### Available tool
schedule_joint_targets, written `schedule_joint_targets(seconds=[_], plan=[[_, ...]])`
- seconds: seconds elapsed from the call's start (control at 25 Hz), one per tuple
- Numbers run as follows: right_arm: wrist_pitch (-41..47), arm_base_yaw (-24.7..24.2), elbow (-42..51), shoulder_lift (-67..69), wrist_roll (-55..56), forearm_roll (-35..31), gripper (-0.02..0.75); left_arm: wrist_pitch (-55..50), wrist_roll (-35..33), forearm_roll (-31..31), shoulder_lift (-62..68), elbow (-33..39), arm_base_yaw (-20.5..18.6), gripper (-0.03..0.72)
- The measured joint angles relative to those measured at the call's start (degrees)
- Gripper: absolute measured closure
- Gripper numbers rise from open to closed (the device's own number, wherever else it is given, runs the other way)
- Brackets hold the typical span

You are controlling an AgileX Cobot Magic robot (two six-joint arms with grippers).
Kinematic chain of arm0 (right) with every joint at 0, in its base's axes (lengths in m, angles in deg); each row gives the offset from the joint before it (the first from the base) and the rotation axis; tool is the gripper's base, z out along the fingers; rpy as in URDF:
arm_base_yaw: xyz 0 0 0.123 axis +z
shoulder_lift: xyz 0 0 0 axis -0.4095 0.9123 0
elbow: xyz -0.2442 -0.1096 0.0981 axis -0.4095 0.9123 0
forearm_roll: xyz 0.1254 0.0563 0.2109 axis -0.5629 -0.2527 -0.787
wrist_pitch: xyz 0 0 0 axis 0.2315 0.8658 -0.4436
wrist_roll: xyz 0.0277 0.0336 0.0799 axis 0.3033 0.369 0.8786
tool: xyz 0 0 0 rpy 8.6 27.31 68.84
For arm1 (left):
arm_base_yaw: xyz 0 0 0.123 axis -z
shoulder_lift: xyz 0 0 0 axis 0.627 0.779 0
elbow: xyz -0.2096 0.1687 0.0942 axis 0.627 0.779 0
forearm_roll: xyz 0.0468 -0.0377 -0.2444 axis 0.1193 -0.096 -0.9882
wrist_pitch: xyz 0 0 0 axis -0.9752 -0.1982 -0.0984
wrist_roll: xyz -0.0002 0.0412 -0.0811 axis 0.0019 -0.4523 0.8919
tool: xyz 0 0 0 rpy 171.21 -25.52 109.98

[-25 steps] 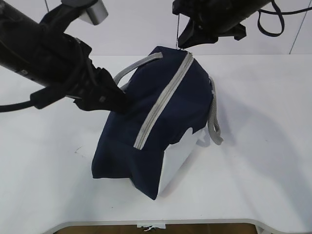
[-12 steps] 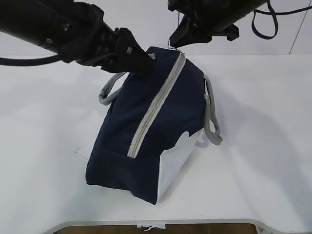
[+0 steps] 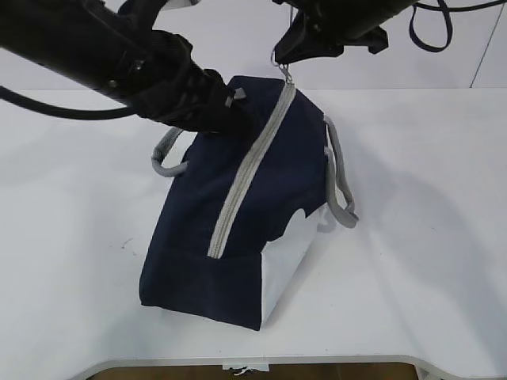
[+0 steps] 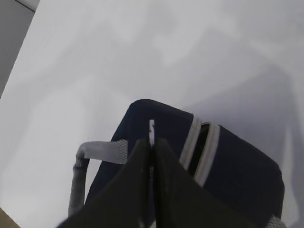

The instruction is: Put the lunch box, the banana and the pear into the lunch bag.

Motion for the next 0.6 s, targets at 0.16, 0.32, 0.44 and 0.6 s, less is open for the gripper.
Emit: schedule_joint_targets(seconds=[0.16,0.32,0.44,0.6], plan=[[0.1,0.0,-1.0,0.0,0.0,0.0,0.737,-1.7,0.0,3.8,0.0,-1.4,0.0,0.673],[0.1,0.0,-1.2,0.0,0.0,0.0,0.737,-5.3,-0.6,9.7,0.0,-4.3,0.0,0.68],[0.4,0.0,-2.1,0.0,-0.1,0.1,0.737,-8.2,-0.8,13.1,-1.2,-6.7,0.0,0.681],[0.3,0.0,-2.9,0.0,-0.1,0.6,0.737,-10.6,-1.5,15.4,-4.0,-7.8,-0.2,0.683]])
